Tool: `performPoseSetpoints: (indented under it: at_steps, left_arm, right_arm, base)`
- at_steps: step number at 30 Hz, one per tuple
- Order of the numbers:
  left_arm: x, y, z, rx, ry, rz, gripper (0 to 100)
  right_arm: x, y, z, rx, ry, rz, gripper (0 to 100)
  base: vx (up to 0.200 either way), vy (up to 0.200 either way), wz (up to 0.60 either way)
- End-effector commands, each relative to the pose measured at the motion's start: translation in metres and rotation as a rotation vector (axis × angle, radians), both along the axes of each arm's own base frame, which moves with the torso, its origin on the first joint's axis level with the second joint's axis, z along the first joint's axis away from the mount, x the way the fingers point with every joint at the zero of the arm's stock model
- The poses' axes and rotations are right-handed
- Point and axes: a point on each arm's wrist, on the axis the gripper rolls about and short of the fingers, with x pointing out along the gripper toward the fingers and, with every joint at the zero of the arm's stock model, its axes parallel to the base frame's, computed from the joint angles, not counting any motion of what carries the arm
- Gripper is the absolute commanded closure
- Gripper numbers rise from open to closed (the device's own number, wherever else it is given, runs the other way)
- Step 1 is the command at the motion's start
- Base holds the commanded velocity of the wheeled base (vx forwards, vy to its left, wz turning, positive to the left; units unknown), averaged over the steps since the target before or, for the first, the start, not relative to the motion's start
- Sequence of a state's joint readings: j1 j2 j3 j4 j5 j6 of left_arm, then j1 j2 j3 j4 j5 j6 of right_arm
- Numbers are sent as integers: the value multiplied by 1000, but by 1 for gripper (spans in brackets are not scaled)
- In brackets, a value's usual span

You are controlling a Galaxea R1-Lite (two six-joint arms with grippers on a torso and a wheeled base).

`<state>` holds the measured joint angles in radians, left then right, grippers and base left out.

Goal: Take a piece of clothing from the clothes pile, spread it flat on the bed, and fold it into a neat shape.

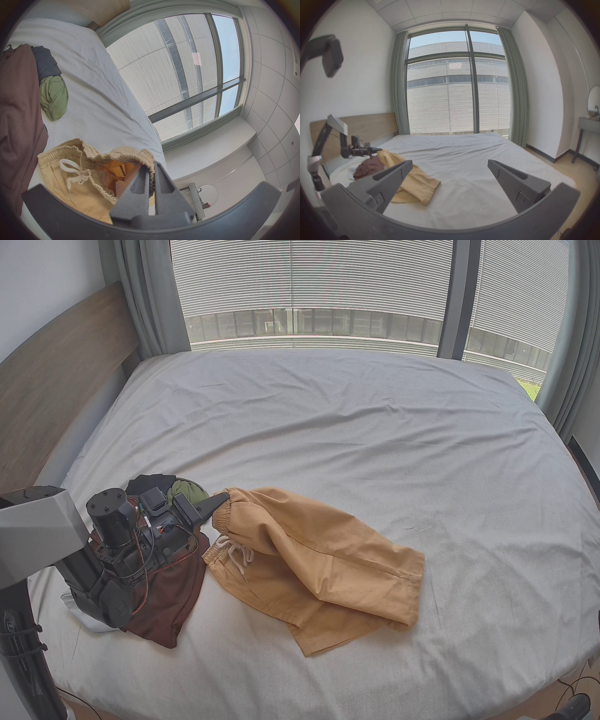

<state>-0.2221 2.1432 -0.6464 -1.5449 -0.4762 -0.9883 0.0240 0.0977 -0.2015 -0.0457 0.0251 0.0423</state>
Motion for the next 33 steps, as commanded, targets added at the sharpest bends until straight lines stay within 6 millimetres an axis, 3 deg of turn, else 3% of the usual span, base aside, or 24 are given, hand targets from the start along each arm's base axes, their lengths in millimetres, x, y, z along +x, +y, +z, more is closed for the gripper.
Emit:
performPoseSetpoints:
  at_steps: [1, 4, 6, 8, 13, 15, 17, 18, 20, 33]
  left_arm:
    - [2, 0, 3, -4, -15, 2, 100]
    - [4, 0, 4, -6, -23, 3, 100]
    - [4, 0, 4, -6, -23, 3, 100]
    - [4, 0, 5, -7, -26, 3, 100]
    - [4, 1, 7, -8, -32, 5, 100]
    - [5, 2, 7, -8, -32, 8, 100]
    - [5, 2, 7, -8, -32, 8, 100]
    - [5, 2, 7, -8, -33, 8, 100]
    - [4, 2, 7, -7, -31, 8, 100]
    - [11, 14, 6, -7, -35, 34, 100]
  right_arm:
    - [39, 4, 46, 94, 187, 205, 0]
    - [63, 9, 71, 106, 233, 269, 0]
    - [63, 9, 71, 106, 233, 269, 0]
    - [96, 15, 94, 117, 296, 303, 0]
    - [140, 25, 100, 117, 303, 338, 0]
    - [159, 31, 99, 137, 305, 349, 0]
    - [161, 31, 99, 140, 306, 351, 0]
    - [183, 36, 93, 169, 329, 357, 0]
    - [195, 38, 87, 183, 353, 365, 0]
    - [233, 41, 51, 332, 525, 398, 0]
  base:
    - [0, 0, 0]
    - [0, 0, 0]
    - [0, 0, 0]
    - [0, 0, 0]
    - [0, 0, 0]
    - [0, 0, 0]
    - [0, 0, 0]
    - [0, 0, 0]
    - [0, 0, 0]
    - [0, 0, 0]
